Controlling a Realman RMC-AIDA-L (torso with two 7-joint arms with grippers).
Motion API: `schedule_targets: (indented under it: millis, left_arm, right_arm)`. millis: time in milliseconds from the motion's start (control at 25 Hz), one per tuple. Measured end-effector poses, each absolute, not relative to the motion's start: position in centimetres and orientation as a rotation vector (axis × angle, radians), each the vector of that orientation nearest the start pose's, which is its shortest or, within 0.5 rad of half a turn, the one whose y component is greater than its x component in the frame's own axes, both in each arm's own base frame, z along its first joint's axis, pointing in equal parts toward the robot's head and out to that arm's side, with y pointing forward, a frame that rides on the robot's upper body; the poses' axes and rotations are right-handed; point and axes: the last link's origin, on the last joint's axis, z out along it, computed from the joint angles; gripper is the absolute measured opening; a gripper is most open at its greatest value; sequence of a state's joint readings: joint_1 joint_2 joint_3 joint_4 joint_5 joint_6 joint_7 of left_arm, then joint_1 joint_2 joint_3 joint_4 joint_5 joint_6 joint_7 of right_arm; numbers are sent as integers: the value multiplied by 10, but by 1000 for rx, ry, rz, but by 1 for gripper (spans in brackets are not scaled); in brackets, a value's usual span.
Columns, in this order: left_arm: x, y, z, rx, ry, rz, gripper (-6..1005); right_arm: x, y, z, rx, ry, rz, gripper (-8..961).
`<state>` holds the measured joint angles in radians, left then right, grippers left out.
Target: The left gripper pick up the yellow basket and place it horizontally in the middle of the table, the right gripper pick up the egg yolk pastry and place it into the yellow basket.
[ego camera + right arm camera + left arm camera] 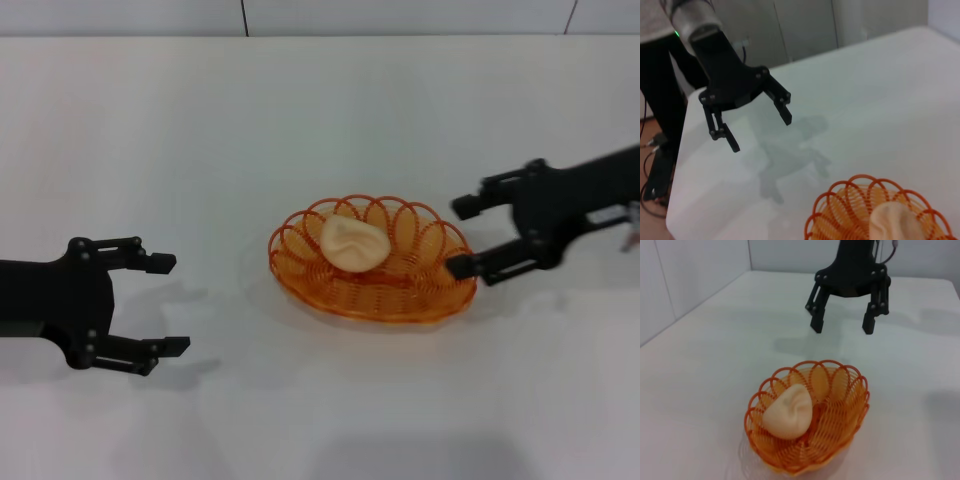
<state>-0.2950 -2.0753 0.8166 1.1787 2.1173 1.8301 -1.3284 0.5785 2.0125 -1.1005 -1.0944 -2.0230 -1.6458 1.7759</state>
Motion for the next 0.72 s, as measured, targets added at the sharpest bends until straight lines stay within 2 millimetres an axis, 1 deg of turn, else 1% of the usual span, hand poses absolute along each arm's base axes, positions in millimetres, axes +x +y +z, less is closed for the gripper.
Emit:
schedule_targets:
  millis: [80, 240, 520, 600, 720]
  left_arm:
    - [-275, 270, 56, -2920, -199, -302, 884]
    - [-274, 272, 55, -2914, -193, -319, 884]
    - [-274, 273, 53, -2916, -199, -355, 883]
    - [-274, 274, 54, -2917, -209, -380, 884]
    - [-275, 276, 53, -2924, -222, -401, 884]
  right_arm:
    - [196, 343, 31, -3008, 357, 290, 782]
    - [218, 334, 34, -3001, 323, 322, 782]
    - [249, 328, 43, -2938, 352, 414, 780]
    - [253, 328, 45, -2938, 364, 419, 779]
    - [254, 328, 45, -2941, 363, 419, 779]
